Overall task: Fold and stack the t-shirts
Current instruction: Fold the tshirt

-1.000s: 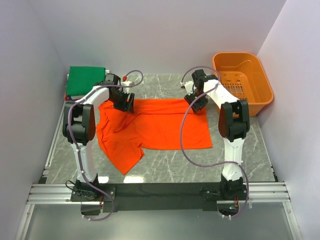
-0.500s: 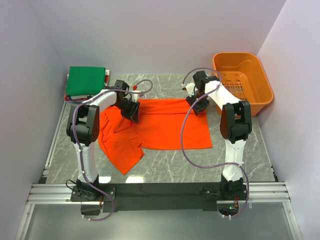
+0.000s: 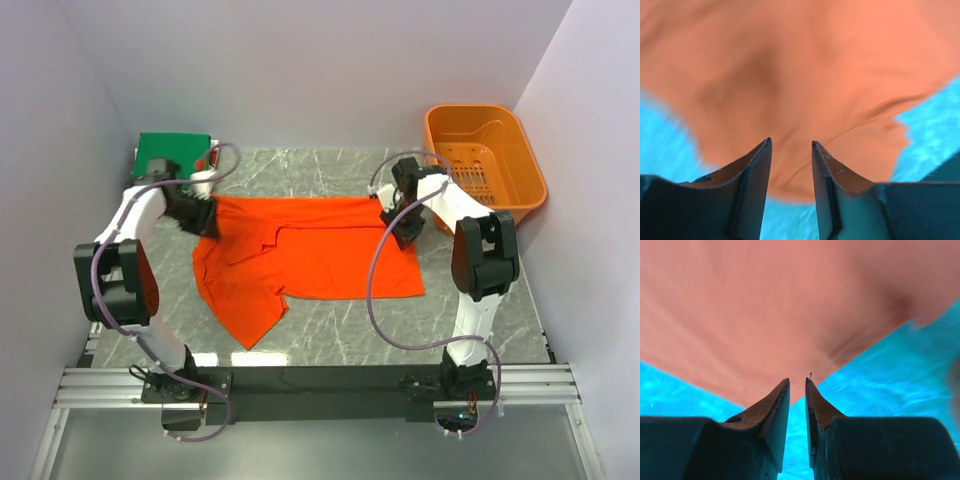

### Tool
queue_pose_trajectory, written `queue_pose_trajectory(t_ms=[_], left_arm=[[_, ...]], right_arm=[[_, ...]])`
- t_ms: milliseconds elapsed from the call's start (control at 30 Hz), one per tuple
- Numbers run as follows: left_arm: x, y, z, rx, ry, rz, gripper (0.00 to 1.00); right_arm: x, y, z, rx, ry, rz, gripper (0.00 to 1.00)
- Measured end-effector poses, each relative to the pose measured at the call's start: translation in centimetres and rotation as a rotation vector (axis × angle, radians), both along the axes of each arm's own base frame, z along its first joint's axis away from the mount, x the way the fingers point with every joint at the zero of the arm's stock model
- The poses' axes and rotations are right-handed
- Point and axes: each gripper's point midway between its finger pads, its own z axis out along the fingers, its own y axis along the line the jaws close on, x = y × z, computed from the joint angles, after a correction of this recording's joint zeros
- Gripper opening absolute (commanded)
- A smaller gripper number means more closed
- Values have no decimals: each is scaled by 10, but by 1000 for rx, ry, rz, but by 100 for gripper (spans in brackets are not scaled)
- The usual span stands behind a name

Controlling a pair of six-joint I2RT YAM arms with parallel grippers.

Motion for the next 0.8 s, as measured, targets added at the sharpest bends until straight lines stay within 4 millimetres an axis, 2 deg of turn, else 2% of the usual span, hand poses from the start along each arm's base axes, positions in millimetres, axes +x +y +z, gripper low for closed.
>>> queue_pose_trajectory(t_ms=[33, 133, 233, 367, 467, 600, 800], left_arm=[[-3, 22, -7, 29, 14, 53, 45], [-20, 65, -32, 97, 87, 153, 45], [-34, 88, -47, 129, 137, 215, 44], [-34, 112, -56, 143, 155, 287, 43], [-32, 125, -65, 137, 167, 329, 44], [-31, 130, -77, 123, 198, 362, 44], [-33, 127, -88, 103, 228, 381, 45]], right_arm=[[-9, 0, -3, -2, 19, 4, 26], [-32, -3, -18, -17, 82, 10, 25], [-51, -7, -34, -37, 133, 16, 24], [-66, -13, -49, -60, 169, 16, 23], [-68, -17, -52, -79, 162, 8, 24], [-69, -19, -50, -89, 143, -10, 28], [-72, -22, -40, -79, 136, -71, 44]])
